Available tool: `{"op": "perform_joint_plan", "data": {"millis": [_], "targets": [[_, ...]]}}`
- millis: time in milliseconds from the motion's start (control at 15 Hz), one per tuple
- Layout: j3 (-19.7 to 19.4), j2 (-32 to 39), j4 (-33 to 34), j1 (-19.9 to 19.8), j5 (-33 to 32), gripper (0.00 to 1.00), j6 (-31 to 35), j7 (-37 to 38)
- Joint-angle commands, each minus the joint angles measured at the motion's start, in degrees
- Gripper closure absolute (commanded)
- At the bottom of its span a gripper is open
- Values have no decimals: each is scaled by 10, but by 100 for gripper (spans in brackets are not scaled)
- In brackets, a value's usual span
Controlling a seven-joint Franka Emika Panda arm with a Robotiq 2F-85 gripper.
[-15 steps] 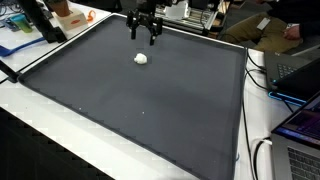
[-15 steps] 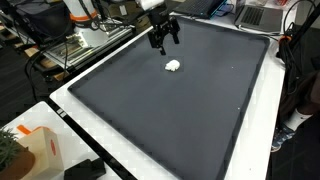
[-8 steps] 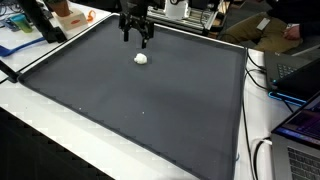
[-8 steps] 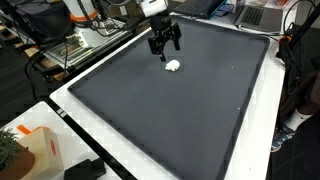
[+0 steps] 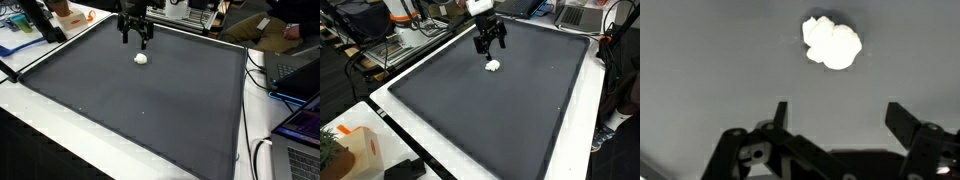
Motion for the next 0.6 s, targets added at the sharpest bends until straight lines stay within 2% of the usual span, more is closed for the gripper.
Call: {"op": "perform_joint_plan", "data": {"millis": [0, 67, 333, 533], "targets": [[1, 11, 11, 6, 56, 0, -21, -31], [1, 18, 17, 13, 89, 0, -31, -63], [41, 11, 49, -20, 150, 0, -108, -107], [82, 12, 82, -58, 233, 0, -189, -191]]}}
